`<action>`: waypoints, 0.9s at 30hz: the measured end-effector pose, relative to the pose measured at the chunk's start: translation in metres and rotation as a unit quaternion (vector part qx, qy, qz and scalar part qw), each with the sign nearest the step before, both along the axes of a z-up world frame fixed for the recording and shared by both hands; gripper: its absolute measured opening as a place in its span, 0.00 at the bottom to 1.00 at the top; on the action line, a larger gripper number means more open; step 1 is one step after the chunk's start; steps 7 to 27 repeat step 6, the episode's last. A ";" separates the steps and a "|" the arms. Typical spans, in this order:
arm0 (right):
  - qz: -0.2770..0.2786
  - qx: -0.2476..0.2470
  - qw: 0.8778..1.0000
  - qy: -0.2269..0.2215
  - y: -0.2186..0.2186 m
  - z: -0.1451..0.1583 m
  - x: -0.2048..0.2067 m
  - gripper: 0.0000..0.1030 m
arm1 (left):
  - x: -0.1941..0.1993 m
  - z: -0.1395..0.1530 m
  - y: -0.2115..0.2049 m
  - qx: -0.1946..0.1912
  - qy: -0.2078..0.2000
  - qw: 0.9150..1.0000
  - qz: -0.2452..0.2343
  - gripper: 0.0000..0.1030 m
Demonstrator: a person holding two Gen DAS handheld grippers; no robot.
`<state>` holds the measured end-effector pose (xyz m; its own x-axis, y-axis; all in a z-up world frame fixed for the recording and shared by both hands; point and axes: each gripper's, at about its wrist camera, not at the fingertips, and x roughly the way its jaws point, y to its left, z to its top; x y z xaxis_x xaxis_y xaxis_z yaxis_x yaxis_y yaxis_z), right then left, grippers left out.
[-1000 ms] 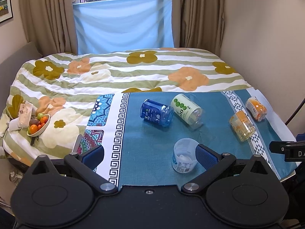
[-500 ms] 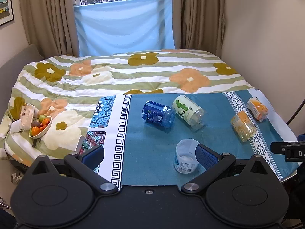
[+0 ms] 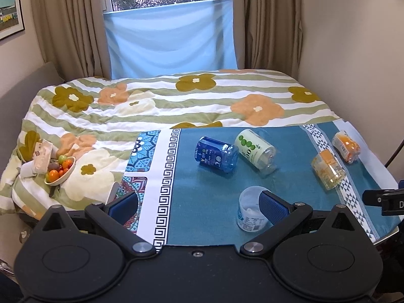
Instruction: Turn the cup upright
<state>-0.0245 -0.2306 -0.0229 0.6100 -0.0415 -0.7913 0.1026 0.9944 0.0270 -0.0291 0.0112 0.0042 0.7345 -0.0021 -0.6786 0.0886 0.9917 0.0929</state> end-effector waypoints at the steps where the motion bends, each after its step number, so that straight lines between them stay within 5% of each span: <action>1: 0.000 0.001 1.000 0.000 0.000 0.000 0.000 1.00 | -0.001 0.000 0.000 0.001 -0.001 1.000 -0.001 1.00; 27: -0.002 -0.001 1.000 -0.001 0.001 0.000 -0.002 1.00 | -0.003 0.000 0.000 0.001 -0.006 1.000 -0.001 1.00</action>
